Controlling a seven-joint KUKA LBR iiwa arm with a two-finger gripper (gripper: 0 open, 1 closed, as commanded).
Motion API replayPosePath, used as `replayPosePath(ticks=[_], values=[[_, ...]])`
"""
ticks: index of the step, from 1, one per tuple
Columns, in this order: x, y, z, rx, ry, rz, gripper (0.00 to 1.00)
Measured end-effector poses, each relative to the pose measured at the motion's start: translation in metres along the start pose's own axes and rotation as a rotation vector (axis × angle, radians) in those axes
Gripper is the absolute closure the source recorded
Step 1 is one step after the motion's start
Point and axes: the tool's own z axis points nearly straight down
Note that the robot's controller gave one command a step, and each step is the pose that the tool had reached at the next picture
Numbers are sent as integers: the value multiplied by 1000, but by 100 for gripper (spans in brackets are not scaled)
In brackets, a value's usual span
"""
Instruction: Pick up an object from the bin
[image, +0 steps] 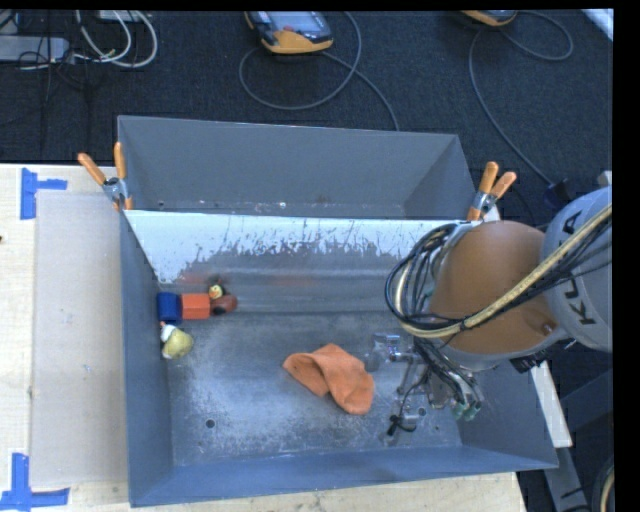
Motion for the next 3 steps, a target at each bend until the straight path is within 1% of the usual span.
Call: replayPosePath(ticks=[1, 2, 3], values=[[-7, 17, 39, 1, -5, -14, 0], [-14, 50, 80, -1, 2, -330, 100], [-14, 50, 80, -1, 2, -330, 100]])
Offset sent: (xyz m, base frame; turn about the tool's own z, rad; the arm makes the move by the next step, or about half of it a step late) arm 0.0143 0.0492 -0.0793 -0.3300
